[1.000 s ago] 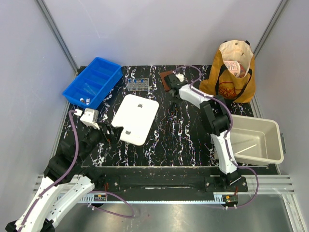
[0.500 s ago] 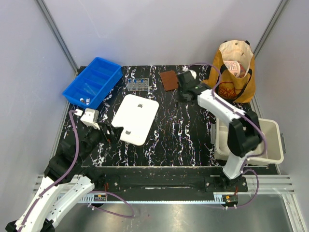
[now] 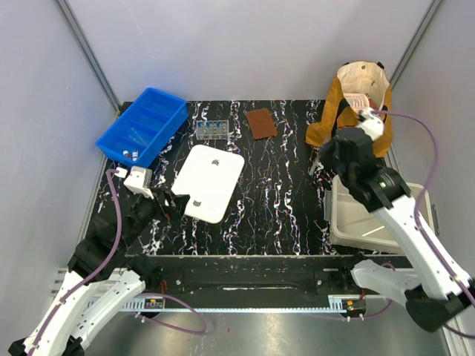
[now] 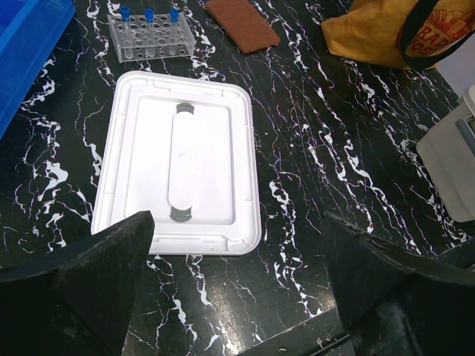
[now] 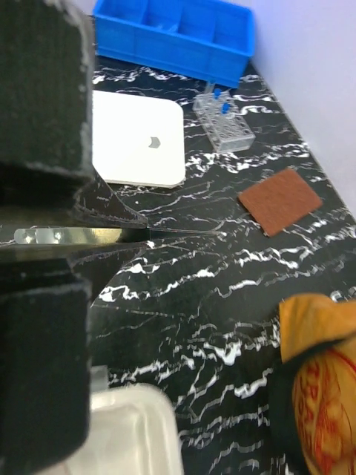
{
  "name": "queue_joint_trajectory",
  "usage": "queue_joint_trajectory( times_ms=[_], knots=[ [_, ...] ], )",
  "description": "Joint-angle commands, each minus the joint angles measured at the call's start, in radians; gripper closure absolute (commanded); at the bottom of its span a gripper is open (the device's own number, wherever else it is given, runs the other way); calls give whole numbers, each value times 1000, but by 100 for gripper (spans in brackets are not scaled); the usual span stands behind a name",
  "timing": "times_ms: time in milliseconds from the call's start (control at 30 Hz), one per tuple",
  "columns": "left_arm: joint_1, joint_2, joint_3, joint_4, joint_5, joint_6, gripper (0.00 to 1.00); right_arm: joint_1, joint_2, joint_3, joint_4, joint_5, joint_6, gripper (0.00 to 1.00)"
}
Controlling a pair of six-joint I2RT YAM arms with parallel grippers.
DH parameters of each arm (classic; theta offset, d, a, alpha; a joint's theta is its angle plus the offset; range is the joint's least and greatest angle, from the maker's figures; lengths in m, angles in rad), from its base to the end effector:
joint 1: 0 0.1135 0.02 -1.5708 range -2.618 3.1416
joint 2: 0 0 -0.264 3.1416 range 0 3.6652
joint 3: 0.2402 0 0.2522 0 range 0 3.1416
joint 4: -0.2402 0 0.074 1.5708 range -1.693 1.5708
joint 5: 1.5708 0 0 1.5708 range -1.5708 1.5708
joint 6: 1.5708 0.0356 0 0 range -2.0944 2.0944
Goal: Organize the chemistry lab equipment
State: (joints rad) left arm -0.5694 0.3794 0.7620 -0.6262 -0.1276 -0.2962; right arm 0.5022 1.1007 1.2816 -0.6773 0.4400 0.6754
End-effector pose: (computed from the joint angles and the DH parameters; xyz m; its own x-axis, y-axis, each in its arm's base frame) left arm 0.0746 -0.0424 0.3320 -0.3200 -0.1389 -0.9372 0.3527 0.9006 -0.2539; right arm 0.2036 0.0945 0.4014 -0.3928 0.4296 -0.8131 0.1773 0.9030 0.3914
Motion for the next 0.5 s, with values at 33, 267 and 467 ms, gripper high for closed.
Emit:
queue_joint_trajectory(
  times_ms=[33,267,467],
  knots=[
    [-4,-4,2,56,2,-6,1,-24,-159,-85,-132,254,108,87],
    [-4,-7,-1,60,17,-4,1,-100,-243,-257,-217,312,197,87],
    [-4,-13,-1,59,20,-6,1,-281,-274,-340,-235,270,158,90]
  ],
)
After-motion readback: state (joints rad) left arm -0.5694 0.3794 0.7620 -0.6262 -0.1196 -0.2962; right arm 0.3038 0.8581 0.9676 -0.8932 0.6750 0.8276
